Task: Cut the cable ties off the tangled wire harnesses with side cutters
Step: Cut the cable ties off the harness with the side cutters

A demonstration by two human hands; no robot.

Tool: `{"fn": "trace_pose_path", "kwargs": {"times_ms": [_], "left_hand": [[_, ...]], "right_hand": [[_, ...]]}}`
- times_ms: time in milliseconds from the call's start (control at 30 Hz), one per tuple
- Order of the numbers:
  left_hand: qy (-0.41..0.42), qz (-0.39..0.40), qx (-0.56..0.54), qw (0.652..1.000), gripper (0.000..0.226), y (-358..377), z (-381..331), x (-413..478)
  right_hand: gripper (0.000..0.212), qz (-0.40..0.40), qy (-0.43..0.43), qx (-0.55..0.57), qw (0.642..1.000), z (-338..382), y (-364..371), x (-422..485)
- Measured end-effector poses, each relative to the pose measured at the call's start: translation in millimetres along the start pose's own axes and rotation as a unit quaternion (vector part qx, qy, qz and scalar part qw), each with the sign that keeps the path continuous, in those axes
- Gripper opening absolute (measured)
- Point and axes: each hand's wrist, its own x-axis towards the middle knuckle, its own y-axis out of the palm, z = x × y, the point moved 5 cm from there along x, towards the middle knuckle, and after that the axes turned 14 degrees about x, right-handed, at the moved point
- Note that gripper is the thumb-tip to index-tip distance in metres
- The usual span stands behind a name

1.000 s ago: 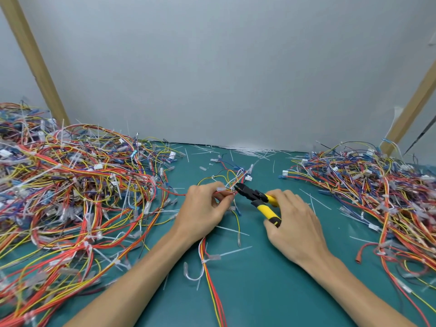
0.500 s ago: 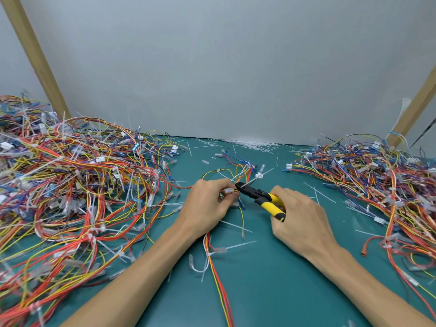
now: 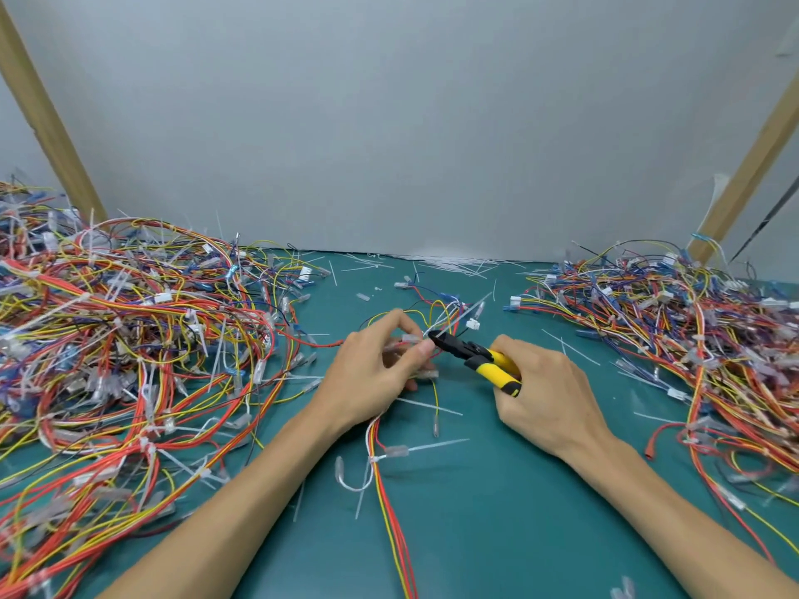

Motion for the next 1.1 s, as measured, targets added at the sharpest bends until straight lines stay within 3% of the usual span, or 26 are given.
{"fn": "trace_pose_path", "kwargs": {"times_ms": [133, 600, 1100], "left_hand": [[0.000, -0.030, -0.043, 0.999, 0.013, -4, 3, 3], [-0.002, 0.051, -0.040, 0.998, 0.016, 2, 13, 5], [-0.007, 0.051, -0.043, 0.998, 0.020, 4, 15, 7]], "right_hand": [[0.019, -0.006, -0.001, 0.001, 1.000, -2, 0, 0], [0.025, 0.013, -0.071, -0.062, 0.996, 0, 5, 0], [0.020, 0.008, -0.042, -0.062, 0.997, 3, 3, -1]]}}
